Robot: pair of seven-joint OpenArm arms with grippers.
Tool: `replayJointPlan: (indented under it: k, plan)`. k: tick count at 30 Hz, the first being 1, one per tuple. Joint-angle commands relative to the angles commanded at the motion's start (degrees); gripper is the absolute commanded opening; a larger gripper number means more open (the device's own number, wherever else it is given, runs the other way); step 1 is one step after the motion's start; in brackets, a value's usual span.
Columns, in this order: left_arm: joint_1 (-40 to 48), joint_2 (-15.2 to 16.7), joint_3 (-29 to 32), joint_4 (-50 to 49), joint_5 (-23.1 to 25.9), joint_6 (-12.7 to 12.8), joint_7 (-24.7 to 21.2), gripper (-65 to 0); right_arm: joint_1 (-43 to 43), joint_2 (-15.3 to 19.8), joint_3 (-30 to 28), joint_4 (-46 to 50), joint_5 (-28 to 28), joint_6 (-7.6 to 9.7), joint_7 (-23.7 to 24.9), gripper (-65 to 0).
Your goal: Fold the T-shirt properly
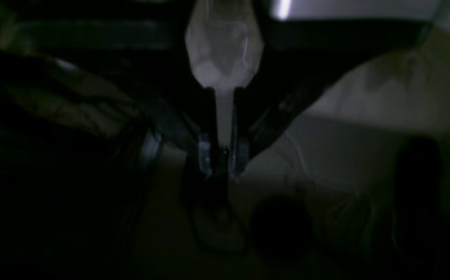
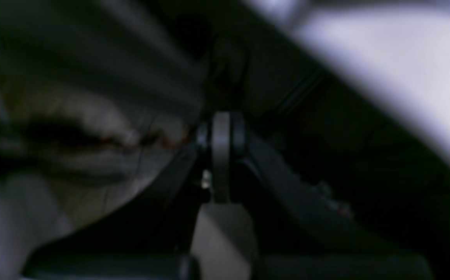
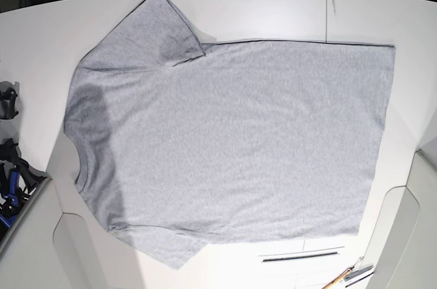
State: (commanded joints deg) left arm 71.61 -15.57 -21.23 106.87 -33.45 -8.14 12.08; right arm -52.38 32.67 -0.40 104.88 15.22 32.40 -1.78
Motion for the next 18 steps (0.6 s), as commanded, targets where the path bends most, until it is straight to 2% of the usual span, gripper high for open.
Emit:
replayJointPlan:
  k: [8,10,12,15,18]
  plan:
    - [-0.4,0.0,-2.5,9.1,0.1,0.0,-0.3,-57.8,2.3,-0.5,9.0,3.7,9.9,-0.07,-0.2,-65.0]
    - [-0.4,-0.2,-2.5,10.4,0.6,0.0,-0.3,-57.8,3.5,-0.5,10.3,3.6,11.4,-0.31,-1.4,-65.0]
    - [-1.3,-0.5,-2.5,10.9,1.8,0.0,-0.2,-57.8,4.8,-0.5,11.0,3.6,12.1,-1.25,-3.0,-65.0]
    - [-4.2,-1.2,-2.5,10.8,4.2,0.0,-0.2,-57.8,7.7,-1.6,11.2,3.5,12.3,-5.14,-7.1,-65.0]
    - [-7.1,-2.6,-2.5,10.8,4.5,0.0,0.1,-57.1,10.6,-3.1,11.2,3.5,12.5,-11.17,-14.1,-65.0]
